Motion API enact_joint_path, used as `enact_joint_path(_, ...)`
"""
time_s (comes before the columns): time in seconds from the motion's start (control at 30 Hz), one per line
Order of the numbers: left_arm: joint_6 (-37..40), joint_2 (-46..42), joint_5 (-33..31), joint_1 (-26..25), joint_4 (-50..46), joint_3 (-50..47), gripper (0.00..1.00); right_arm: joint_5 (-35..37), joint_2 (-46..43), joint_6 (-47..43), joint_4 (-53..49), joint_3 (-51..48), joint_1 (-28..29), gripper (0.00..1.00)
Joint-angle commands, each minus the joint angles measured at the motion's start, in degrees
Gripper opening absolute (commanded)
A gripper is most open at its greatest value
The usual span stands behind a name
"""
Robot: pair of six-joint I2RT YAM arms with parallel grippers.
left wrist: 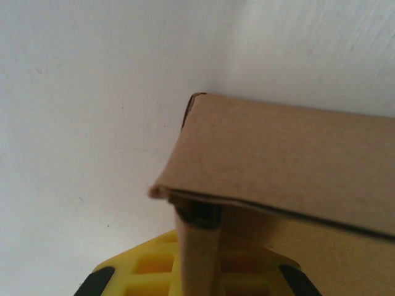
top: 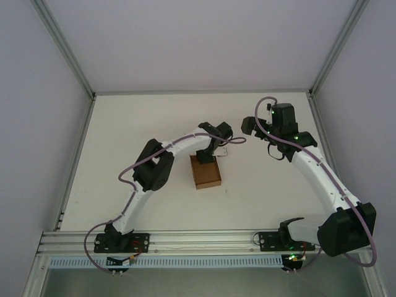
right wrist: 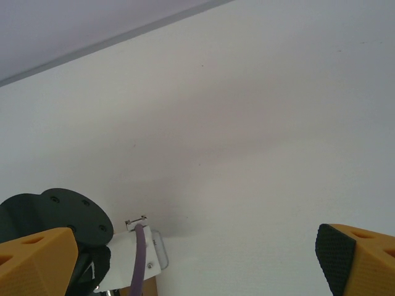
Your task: Assemble paper box
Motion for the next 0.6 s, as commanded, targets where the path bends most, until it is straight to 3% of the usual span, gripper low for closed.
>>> enact_joint_path(0.0, 0.60, 0.94, -0.90, 0.14, 0.93, 0.21, 0.09, -0.85, -0.75, 0.91, -1.10, -0.41, -0.61, 1.00)
enact_joint_path(0.13, 0.93, -3.46, 2.26, 0.12, 1.06, -0.81, 0.50, -1.18, -0.86, 0.64, -1.37, -0.42, -0.85, 1.00)
enact_joint_path(0.33, 1.84, -11.56, 6.31, 0.13, 3.03, -4.61, 0.73, -2.01, -1.51, -0.65, -1.23, -0.76, -1.14, 1.00)
enact_joint_path(0.43, 2.27, -14.76, 8.02, 0.15, 4.19, -6.30, 1.00, -2.84, -1.67, -1.46, -1.28, -0.76, -1.39, 1.00)
enact_joint_path(0.57, 0.30, -19.40, 11.25, 1.59, 8.66, -8.12, 1.00, -5.52, -1.30, -5.63, -0.42, -0.55, -1.92, 1.00)
